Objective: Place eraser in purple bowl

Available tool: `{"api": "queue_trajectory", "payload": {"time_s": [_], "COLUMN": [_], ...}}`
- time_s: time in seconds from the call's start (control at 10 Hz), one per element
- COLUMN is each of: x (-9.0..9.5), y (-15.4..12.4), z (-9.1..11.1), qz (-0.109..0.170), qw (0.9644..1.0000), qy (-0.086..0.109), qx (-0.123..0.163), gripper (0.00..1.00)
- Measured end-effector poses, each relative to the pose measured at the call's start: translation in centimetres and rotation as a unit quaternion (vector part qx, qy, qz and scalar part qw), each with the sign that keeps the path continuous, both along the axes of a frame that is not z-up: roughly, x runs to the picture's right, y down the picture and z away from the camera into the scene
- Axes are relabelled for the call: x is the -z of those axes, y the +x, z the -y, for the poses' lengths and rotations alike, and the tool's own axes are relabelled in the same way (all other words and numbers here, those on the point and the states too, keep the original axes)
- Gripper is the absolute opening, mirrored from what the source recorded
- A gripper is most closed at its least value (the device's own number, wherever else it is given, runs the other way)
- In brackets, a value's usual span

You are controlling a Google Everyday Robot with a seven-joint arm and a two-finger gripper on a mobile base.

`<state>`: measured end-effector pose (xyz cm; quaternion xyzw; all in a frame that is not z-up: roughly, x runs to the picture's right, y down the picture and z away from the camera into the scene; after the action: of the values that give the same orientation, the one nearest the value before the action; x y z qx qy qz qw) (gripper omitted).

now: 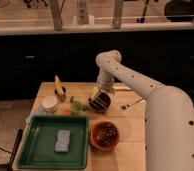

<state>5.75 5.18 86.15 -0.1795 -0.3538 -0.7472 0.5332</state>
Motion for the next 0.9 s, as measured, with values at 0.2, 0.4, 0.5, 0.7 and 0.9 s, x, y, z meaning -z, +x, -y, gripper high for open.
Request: {"api": "queue_trajectory", "payload": {"time_s": [0.2,0.4,0.5,0.7,0.9], "x": [0.01,0.02,0.02,0.02,0.02], "y": [-0.17,0.01,-0.08,-0.22,-0.16], "z": [0.07,0.05,0.06,0.07,0.06], "qz": [0.006,0.005,0.005,0.006,0.006], "qw": [1.0000,1.0000,1.0000,1.0000,1.0000], "qy": [0.002,0.002,0.002,0.002,0.002], "qx": [0.000,-0.001,-0.001,0.000,-0.001], "gripper": [0.80,0.80,0.80,0.80,0.80]}}
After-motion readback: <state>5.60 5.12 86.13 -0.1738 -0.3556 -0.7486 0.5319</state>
